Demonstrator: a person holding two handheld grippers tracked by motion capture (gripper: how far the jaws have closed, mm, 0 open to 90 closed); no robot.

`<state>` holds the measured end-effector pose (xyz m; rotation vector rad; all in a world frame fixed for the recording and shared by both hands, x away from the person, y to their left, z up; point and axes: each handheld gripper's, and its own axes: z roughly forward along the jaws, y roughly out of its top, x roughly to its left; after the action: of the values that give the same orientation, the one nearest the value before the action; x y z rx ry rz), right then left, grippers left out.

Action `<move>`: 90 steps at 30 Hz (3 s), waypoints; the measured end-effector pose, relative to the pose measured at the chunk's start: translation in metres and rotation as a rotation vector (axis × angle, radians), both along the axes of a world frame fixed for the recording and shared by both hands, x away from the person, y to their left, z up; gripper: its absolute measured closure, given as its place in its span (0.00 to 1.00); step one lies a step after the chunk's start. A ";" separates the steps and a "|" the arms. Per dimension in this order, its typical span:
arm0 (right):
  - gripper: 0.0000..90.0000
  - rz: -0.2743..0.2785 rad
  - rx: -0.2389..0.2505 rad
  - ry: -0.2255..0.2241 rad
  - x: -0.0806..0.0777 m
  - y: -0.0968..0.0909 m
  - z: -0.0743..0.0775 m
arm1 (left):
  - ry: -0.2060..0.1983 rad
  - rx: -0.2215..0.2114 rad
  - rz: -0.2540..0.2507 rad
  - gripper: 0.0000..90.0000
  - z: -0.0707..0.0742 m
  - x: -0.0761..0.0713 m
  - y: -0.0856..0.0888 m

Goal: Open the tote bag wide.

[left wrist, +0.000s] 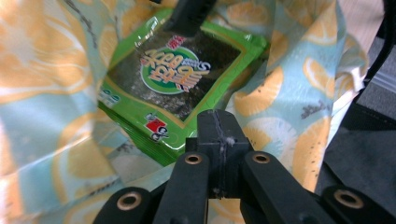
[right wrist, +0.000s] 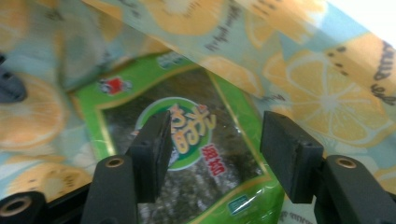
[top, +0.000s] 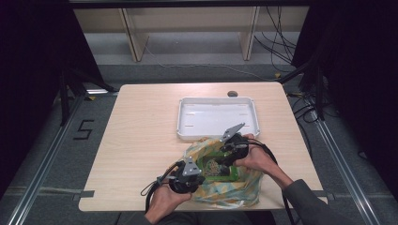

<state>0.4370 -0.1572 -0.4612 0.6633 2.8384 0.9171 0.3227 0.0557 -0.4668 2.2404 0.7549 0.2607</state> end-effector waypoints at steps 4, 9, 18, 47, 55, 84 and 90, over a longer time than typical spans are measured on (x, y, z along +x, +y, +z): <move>0.47 -0.022 -0.005 0.017 0.010 0.004 -0.009 | 0.014 0.036 -0.030 0.99 -0.006 0.004 -0.007; 0.46 -0.037 -0.026 0.050 0.017 0.006 -0.017 | 0.032 0.048 -0.024 0.99 -0.012 0.009 -0.011; 0.45 -0.034 -0.032 0.126 0.013 0.005 -0.017 | 0.063 0.077 -0.020 0.99 -0.023 0.015 -0.021; 0.69 -0.041 0.072 0.274 -0.003 -0.002 0.004 | 0.064 0.123 -0.063 0.99 -0.028 0.013 -0.028; 0.81 -0.031 0.096 0.290 -0.009 -0.002 0.011 | 0.048 0.118 -0.056 0.99 -0.028 0.012 -0.028; 0.85 0.042 0.103 0.231 -0.019 -0.014 0.035 | -0.136 0.083 0.133 0.46 0.059 0.017 0.031; 0.85 0.029 0.104 0.214 -0.022 -0.015 0.041 | -0.070 0.076 0.122 0.66 0.043 0.038 0.040</move>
<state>0.4150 -0.1723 -0.4202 0.7774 3.0101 1.0644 0.3610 0.0957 -0.4237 2.2465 0.8582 0.4318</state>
